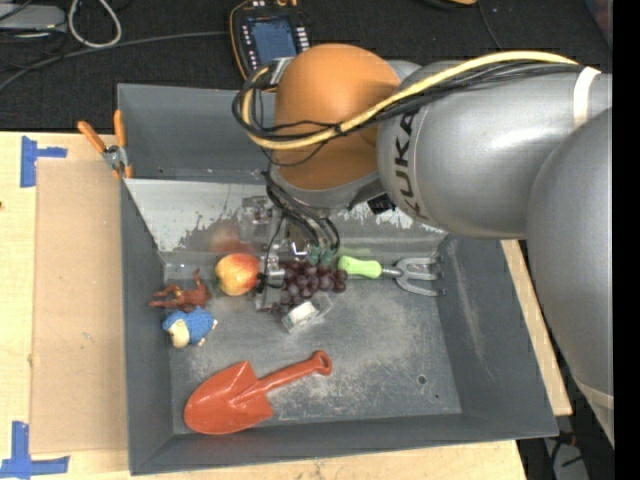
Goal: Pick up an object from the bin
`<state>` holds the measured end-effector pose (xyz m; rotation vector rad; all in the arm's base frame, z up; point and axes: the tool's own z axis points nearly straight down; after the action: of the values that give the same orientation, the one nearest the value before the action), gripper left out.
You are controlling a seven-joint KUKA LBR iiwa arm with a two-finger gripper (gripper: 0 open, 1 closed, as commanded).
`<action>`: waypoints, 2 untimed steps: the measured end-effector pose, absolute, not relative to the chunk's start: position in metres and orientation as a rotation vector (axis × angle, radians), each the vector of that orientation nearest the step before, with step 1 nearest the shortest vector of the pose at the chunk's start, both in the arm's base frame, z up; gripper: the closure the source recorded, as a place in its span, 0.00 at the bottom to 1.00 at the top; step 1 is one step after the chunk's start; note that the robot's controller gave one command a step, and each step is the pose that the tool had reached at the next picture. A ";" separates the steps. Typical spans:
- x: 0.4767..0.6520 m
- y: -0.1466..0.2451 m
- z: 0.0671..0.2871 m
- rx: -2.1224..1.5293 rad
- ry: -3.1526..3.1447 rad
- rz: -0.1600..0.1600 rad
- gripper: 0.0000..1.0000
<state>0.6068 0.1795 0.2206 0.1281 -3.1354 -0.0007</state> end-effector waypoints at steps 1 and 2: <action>0.595 0.170 0.224 0.142 -3.145 -0.005 0.00; 0.602 0.168 0.214 0.161 -3.149 -0.008 0.00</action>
Offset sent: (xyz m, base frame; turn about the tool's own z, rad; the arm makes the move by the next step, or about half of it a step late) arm 0.0086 -0.0218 -0.0438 -0.0400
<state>0.6025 0.1683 0.2135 0.1614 -3.1492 -0.0080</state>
